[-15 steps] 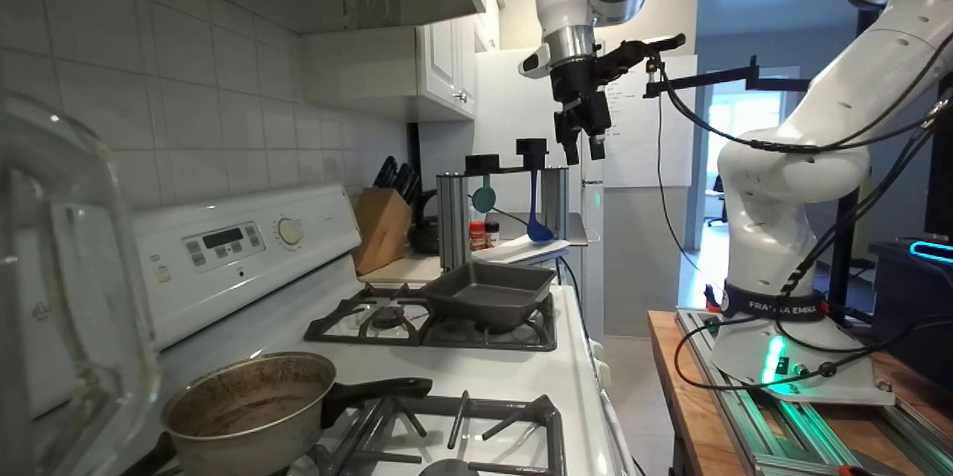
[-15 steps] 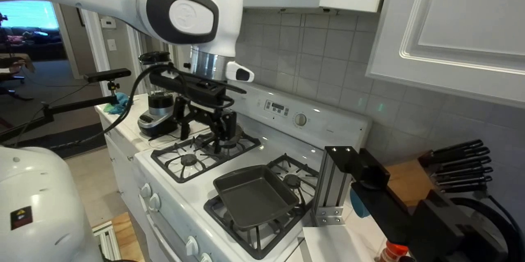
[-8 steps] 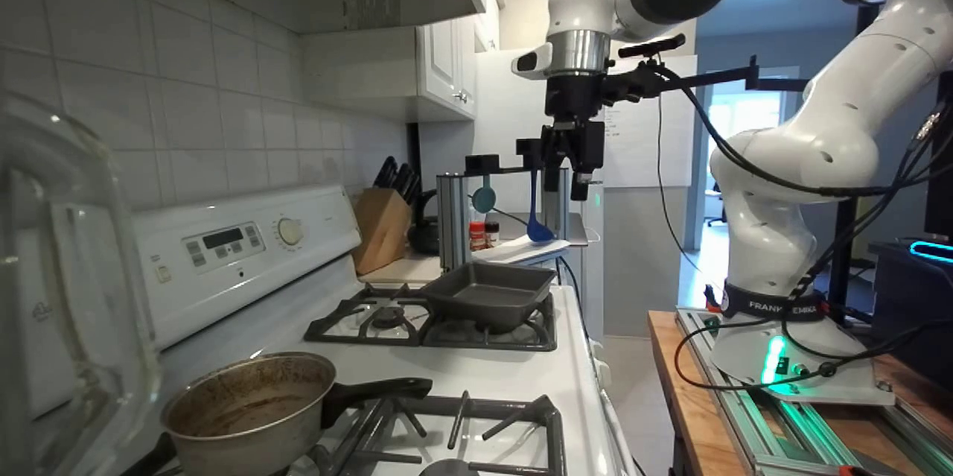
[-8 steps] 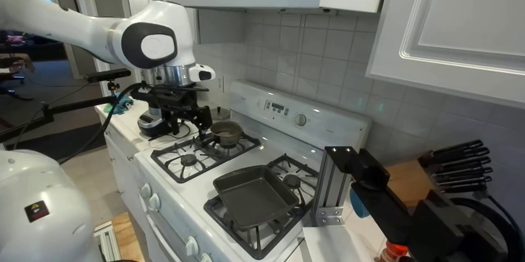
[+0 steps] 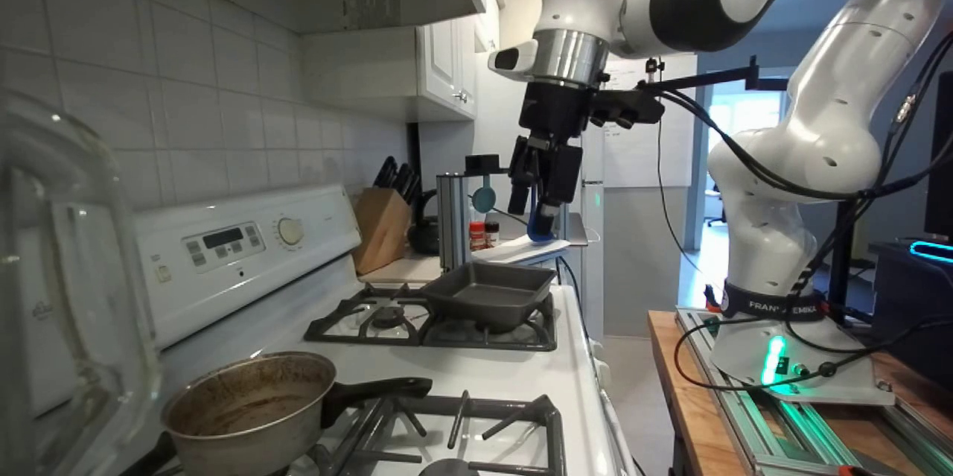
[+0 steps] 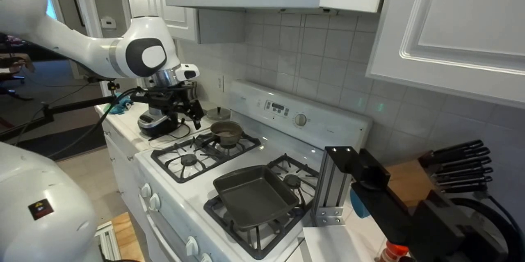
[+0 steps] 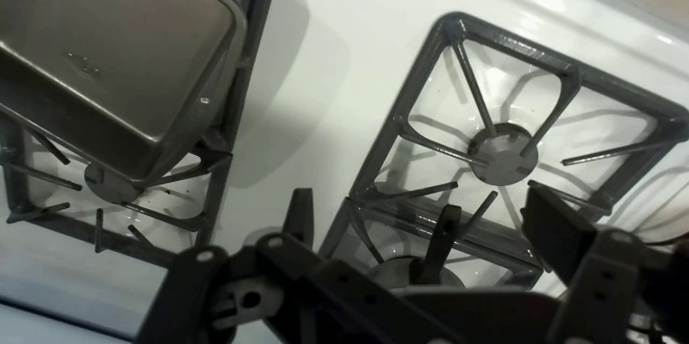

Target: Move the pot to the bottom left stove stop

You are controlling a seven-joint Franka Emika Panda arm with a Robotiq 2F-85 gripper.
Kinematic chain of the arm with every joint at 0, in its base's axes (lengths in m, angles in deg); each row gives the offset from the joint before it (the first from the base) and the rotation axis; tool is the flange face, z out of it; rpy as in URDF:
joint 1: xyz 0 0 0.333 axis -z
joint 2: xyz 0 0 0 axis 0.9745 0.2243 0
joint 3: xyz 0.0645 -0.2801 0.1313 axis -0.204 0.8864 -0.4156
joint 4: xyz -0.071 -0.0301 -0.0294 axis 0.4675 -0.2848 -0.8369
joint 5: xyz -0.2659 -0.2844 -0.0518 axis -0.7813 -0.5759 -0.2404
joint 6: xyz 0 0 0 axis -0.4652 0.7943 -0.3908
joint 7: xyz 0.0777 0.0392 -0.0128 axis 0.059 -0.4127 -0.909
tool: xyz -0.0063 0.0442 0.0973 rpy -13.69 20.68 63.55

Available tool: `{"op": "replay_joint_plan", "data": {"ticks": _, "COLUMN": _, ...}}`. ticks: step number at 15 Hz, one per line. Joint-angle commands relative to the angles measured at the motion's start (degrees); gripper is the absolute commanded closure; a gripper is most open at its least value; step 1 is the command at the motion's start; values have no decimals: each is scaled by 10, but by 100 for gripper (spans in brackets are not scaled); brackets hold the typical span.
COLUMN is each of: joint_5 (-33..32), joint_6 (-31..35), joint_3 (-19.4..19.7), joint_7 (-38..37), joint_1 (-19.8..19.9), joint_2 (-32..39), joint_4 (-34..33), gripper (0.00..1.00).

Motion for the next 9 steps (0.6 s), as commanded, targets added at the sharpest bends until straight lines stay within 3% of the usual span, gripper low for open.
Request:
{"op": "replay_joint_plan", "data": {"ticks": 1, "joint_5": -10, "joint_6": 11, "joint_3": 11, "joint_7": -17, "joint_1": -10, "joint_2": 21, "joint_4": -9, "gripper": 0}}
{"op": "replay_joint_plan", "data": {"ticks": 9, "joint_5": -16, "joint_6": 40, "joint_3": 6, "joint_7": -32, "joint_1": 4, "joint_2": 88, "joint_4": -41, "gripper": 0}}
